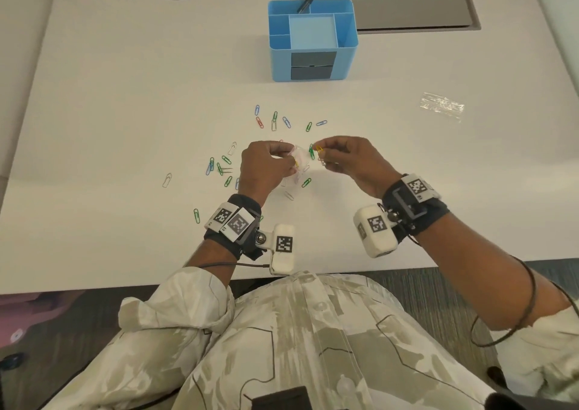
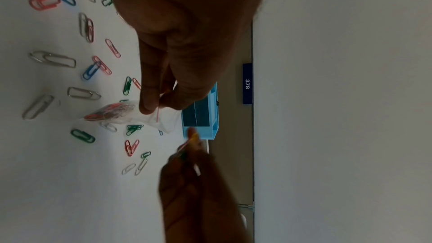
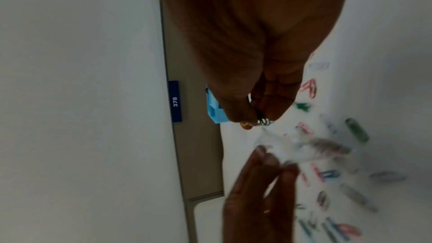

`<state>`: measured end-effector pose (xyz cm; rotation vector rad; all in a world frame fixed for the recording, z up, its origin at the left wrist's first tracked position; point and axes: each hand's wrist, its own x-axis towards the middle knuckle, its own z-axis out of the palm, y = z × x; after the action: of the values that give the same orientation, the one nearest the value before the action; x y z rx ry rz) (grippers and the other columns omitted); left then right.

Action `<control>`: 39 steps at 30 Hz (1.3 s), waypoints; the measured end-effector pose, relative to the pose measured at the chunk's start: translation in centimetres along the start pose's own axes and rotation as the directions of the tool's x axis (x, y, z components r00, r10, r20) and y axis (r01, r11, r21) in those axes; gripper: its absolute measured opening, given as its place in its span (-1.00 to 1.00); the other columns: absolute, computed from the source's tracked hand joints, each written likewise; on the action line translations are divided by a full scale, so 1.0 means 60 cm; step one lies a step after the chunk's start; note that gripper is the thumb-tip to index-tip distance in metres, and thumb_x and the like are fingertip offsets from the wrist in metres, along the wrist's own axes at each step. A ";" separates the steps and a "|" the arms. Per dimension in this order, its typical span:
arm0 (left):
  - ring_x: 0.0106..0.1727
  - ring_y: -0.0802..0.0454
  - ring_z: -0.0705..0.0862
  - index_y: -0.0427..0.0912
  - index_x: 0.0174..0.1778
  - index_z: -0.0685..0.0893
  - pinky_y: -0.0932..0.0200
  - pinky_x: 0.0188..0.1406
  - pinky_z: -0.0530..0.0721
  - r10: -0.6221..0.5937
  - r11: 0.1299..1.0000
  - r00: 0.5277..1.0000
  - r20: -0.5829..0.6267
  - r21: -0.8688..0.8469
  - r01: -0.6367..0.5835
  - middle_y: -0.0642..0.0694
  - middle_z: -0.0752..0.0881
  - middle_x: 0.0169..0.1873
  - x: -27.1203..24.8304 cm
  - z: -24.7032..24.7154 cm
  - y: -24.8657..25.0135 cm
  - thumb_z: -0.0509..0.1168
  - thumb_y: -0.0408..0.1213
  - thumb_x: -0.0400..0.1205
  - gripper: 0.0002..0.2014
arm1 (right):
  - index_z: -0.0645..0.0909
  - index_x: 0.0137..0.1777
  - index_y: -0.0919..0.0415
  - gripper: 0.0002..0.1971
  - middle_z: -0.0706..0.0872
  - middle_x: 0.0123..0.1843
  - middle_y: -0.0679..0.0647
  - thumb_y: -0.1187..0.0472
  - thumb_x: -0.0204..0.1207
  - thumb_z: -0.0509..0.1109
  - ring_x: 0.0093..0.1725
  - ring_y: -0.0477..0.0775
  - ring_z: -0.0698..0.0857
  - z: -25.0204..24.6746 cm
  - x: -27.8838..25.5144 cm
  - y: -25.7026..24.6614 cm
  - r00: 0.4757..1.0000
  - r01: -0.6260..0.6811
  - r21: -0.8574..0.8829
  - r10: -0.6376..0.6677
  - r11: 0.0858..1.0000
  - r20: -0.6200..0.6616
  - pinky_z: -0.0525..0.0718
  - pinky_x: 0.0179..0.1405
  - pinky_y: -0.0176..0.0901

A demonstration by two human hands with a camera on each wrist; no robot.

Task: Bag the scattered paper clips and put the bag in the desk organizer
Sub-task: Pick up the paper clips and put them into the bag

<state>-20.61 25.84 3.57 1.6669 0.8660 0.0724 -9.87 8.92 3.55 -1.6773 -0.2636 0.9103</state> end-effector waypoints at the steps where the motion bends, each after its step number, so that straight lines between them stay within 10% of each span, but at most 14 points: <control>1: -0.05 -0.12 0.94 -0.22 0.13 0.89 -0.08 0.08 0.93 0.000 1.000 1.000 0.005 0.002 0.000 -0.12 0.89 -0.02 0.000 0.004 0.003 0.53 -0.53 0.56 -0.74 | 0.73 0.22 0.35 -0.79 0.76 0.02 0.09 0.36 0.63 0.43 -0.06 -0.08 0.67 0.002 -0.002 -0.015 1.000 0.003 0.049 -0.004 0.999 0.031 0.70 0.02 -0.34; 5: -0.11 -0.13 0.94 -0.26 0.14 0.89 -0.09 0.08 0.93 0.010 1.000 1.000 0.022 -0.003 -0.009 -0.11 0.89 -0.07 0.000 0.016 0.015 0.53 -0.51 0.56 -0.75 | 0.74 0.12 0.20 -0.87 0.74 0.07 0.05 0.35 0.64 0.42 -0.01 -0.06 0.68 0.013 -0.005 -0.051 0.995 0.059 0.075 -0.065 0.995 0.079 0.73 0.14 -0.24; 10: -0.16 -0.10 0.94 -0.27 0.13 0.89 -0.05 0.04 0.93 0.025 1.000 0.999 0.022 -0.004 -0.024 -0.03 0.87 -0.16 0.002 0.025 0.026 0.53 -0.47 0.60 -0.80 | 0.79 0.03 0.13 -0.90 0.84 -0.01 -0.05 0.24 0.56 0.48 -0.07 -0.07 0.79 0.018 -0.005 -0.061 0.988 0.135 -0.323 -0.152 0.937 -0.029 0.78 0.12 -0.10; 18: -0.16 -0.14 0.94 -0.28 0.14 0.89 -0.06 0.08 0.93 0.011 1.000 1.000 0.007 -0.024 -0.010 -0.17 0.90 -0.03 0.011 0.026 0.022 0.50 -0.51 0.59 -0.77 | 0.82 0.10 0.09 -0.79 0.85 -0.02 -0.11 0.32 0.55 0.45 -0.15 -0.23 0.79 0.007 0.001 -0.077 0.965 0.163 -0.488 -0.241 0.858 -0.101 0.66 -0.15 -0.52; 22: -0.15 -0.15 0.94 -0.29 0.14 0.88 -0.04 0.08 0.92 -0.003 0.999 1.000 0.009 -0.048 0.003 -0.19 0.89 -0.02 0.015 0.021 0.021 0.50 -0.52 0.59 -0.78 | 0.83 0.00 0.10 -0.84 0.87 -0.10 -0.01 0.29 0.50 0.47 -0.12 0.07 0.86 -0.035 0.029 -0.055 0.942 0.114 -0.404 -0.229 0.908 -0.247 0.84 0.03 -0.09; 27: -0.14 -0.18 0.95 -0.30 0.18 0.87 0.08 0.03 0.92 -0.014 0.997 1.000 0.011 -0.070 0.015 -0.24 0.89 0.02 0.019 0.010 0.019 0.49 -0.54 0.61 -0.76 | 0.79 0.17 0.19 -0.79 0.84 0.12 0.09 0.25 0.55 0.51 0.02 0.03 0.80 -0.094 0.067 0.023 0.926 -0.095 -0.568 -0.137 0.817 -0.352 0.72 0.30 -0.06; 39: -0.18 -0.10 0.94 -0.26 0.18 0.88 0.16 -0.02 0.92 -0.008 0.999 1.000 -0.016 -0.053 0.008 -0.23 0.89 0.01 0.023 0.000 0.013 0.49 -0.53 0.60 -0.75 | 0.56 0.44 0.22 -0.21 0.51 0.31 0.23 -0.13 0.27 0.71 0.28 0.28 0.53 -0.026 0.093 0.091 0.978 0.021 -0.788 -0.176 0.615 -0.111 0.49 0.29 -0.04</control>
<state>-19.22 26.62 3.71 1.6152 0.8759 0.1027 -6.58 9.40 -3.70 -2.5195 -0.7097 0.5586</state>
